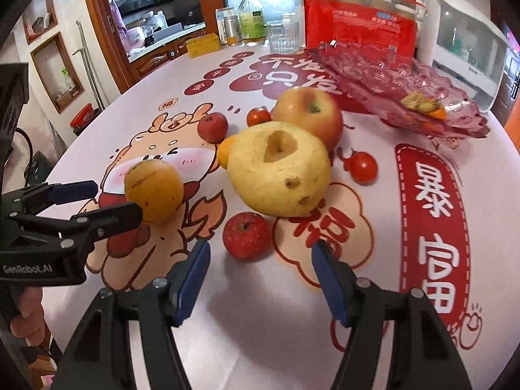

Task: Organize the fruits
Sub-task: 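Grasp the yellow pear with the left tool while the right tool grasps the red apple, then carry the pear and red apple over the pink bowl with both tools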

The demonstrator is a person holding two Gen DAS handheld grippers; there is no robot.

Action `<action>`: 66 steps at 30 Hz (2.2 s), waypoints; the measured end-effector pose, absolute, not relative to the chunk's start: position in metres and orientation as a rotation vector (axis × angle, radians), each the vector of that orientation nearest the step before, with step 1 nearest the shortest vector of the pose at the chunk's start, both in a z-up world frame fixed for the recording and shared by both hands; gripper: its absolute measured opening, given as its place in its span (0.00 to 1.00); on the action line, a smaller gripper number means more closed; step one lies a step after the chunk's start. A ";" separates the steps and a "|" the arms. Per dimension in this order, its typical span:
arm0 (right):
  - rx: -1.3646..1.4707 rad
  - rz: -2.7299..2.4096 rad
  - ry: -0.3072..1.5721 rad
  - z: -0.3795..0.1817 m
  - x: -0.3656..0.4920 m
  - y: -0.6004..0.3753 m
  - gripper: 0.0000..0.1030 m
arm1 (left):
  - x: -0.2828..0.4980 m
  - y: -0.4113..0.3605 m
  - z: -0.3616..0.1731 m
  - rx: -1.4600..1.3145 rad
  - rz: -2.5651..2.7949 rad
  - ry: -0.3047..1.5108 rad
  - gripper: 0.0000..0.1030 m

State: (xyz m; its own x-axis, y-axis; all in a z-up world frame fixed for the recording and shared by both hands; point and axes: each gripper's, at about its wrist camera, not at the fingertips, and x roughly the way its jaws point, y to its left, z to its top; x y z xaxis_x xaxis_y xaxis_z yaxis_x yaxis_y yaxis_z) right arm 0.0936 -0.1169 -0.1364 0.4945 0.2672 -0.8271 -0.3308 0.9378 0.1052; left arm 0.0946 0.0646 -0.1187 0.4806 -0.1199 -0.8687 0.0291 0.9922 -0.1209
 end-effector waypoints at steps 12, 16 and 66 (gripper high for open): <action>-0.097 0.350 0.989 -0.146 0.099 -0.108 0.52 | 0.116 0.056 -0.131 -0.149 -0.130 1.109 0.77; -0.092 0.353 0.986 -0.146 0.100 -0.108 0.44 | 0.120 0.055 -0.136 -0.184 -0.149 1.129 0.68; 0.028 0.119 0.750 0.070 0.220 -0.272 0.32 | 0.250 -0.073 0.059 0.030 -0.225 0.915 0.48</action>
